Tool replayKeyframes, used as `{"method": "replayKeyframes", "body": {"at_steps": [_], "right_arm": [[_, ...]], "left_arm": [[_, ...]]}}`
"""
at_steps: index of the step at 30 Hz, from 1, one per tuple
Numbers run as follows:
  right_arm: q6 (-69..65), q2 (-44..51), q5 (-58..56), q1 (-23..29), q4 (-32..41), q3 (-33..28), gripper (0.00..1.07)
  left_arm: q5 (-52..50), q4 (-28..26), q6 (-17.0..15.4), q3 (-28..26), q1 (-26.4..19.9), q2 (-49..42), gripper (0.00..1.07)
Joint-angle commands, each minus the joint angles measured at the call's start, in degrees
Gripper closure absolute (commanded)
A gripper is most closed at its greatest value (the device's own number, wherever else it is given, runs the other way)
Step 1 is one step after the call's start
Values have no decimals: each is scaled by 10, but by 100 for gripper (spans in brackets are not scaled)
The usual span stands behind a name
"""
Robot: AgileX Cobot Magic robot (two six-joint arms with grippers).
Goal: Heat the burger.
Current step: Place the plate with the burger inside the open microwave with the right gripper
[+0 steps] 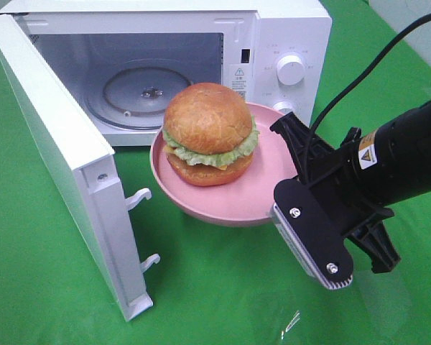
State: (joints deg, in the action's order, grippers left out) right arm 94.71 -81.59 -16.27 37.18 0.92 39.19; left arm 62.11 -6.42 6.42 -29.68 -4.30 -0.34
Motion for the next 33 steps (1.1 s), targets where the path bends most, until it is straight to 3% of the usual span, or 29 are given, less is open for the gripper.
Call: {"method": "replayKeyframes", "body": {"at_steps": [1, 12, 23, 33], "right_arm": [[7, 2, 41, 3, -1, 9, 107], [7, -14, 54, 3, 3, 18, 107], [3, -73, 66, 37, 1, 61, 107], [2, -113, 65, 37, 2, 104, 107]], "left_arm": [[-8, -1, 0, 1, 1, -3, 12], [-8, -1, 0, 1, 1, -3, 12], [-8, -1, 0, 1, 1, -3, 12], [-8, -1, 0, 1, 1, -3, 12]]}}
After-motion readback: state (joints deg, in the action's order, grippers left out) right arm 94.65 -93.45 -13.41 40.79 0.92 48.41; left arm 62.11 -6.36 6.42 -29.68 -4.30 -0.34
